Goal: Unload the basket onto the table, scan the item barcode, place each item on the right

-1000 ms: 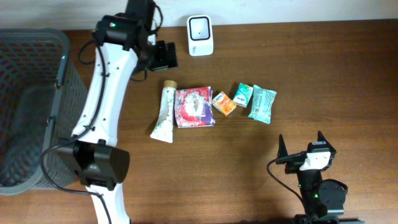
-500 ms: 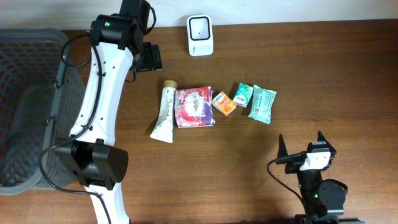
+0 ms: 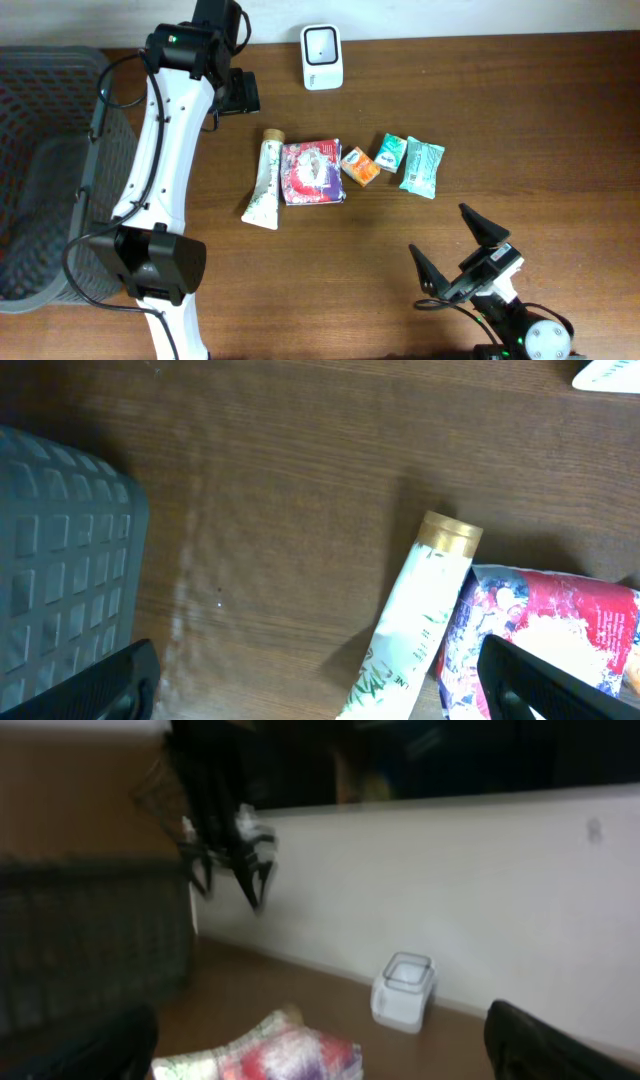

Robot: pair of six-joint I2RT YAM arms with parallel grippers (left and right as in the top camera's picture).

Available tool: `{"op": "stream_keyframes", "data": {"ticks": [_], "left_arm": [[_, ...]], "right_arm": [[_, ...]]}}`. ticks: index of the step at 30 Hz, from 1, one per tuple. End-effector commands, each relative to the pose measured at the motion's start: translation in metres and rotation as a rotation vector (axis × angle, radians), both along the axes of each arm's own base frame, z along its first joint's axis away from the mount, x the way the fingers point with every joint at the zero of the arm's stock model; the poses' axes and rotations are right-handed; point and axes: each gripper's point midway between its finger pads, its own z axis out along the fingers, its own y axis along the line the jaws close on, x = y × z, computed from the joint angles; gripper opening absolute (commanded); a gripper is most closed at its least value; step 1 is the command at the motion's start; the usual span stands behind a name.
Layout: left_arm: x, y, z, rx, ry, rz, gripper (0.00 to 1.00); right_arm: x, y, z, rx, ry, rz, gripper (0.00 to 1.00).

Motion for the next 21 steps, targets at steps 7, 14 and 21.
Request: {"op": "stream_keyframes", "data": {"ticks": [7,14,21], "left_arm": [[-0.003,0.004,0.018,0.01,-0.041,-0.005,0.99],[-0.003,0.004,0.018,0.009,-0.041,-0.004,0.99],[-0.003,0.004,0.018,0.009,-0.041,-0.004,0.99]], "right_arm": [[-0.038,-0.026,0.141,0.154,-0.316,-0.122,0.99],[0.077,0.001,0.162,-0.054,0.259,0.009,0.99],[0.14,0.046,0.099,-0.023,0.846,0.476,0.99]]}}
